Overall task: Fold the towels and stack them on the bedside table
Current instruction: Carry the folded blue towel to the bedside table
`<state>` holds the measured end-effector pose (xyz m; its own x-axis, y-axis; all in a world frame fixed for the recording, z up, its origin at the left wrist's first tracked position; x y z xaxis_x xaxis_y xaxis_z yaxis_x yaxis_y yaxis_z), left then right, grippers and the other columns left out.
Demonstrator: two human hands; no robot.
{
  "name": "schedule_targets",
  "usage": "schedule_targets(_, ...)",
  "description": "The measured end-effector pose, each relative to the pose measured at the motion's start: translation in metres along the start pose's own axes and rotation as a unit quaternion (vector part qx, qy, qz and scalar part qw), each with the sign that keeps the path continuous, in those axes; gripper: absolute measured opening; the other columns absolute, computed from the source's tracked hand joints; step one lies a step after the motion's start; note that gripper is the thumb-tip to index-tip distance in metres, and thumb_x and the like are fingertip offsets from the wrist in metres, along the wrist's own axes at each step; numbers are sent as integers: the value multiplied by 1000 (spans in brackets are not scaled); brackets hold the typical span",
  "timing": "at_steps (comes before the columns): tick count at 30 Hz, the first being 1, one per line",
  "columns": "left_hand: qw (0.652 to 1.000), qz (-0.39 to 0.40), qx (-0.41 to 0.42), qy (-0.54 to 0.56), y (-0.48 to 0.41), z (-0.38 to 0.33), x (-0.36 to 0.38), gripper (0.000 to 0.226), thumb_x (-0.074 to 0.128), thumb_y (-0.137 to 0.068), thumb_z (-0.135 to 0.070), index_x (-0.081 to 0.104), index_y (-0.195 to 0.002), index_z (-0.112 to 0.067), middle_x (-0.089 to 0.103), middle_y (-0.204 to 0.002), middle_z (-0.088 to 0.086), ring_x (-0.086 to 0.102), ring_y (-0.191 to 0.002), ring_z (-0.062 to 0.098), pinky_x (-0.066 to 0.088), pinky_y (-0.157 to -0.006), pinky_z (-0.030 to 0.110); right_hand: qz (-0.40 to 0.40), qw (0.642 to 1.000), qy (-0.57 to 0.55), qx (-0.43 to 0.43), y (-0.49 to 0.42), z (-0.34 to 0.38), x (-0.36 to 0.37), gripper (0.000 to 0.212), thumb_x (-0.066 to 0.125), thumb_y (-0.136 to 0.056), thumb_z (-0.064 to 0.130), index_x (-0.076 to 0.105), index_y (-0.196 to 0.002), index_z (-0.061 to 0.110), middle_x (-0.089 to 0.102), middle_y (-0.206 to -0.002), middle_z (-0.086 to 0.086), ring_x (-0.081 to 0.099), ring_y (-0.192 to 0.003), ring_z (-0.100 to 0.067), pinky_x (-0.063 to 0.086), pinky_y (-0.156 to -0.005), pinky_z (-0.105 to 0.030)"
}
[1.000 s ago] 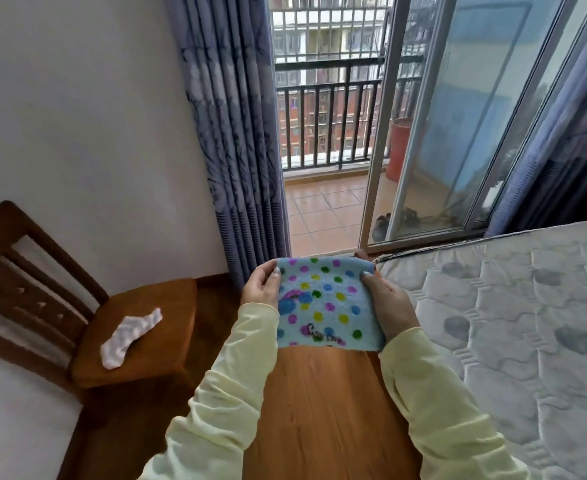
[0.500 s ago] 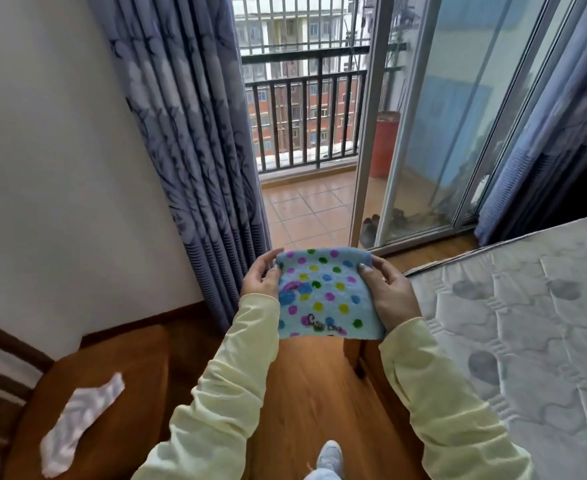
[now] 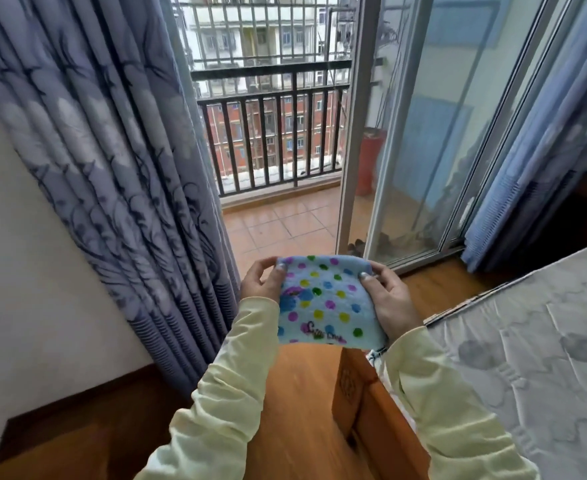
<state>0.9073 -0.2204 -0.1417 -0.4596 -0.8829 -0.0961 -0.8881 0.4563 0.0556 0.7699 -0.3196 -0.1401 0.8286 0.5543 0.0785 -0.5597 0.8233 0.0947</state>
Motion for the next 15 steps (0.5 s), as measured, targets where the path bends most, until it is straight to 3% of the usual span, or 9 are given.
schedule_targets(9,996,90,16,-5,-122,-3,70,20,47,-91,-9,60,-106,-13,54,-74,-2,50,-62,7,42,-43,4,-64,998,6,2,-110,7,-5,24,45,-94,9,53,-115,15,59,-88,-6,60,-67,-12,50,-48,-14)
schedule_targets(12,990,136,32,-29,-172,-10,93,23,48,-91,-10,60,-111,-11,55,-78,0,49,-63,5,41,-43,1,-102,995,10,2,-156,10,1,18,43,-92,7,58,-101,12,56,-72,-4,57,-46,1,45,-42,-11)
schedule_targets(15,982,180,26,-49,-224,-19,119,24,49,-92,-15,61,-112,-14,57,-85,5,51,-64,9,46,-50,10,-169,986,-2,0,-201,9,8,13,47,-92,15,60,-90,14,56,-70,-4,59,-51,-5,47,-49,-17)
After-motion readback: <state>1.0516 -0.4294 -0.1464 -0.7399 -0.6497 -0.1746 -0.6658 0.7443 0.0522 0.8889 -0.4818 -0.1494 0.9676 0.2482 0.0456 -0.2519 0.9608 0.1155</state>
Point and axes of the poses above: each hand's wrist, its own y-axis away from the middle knuckle, its own x-axis out of the palm, z = x × y, the point moved 1 cm from there along -y, towards the middle knuckle
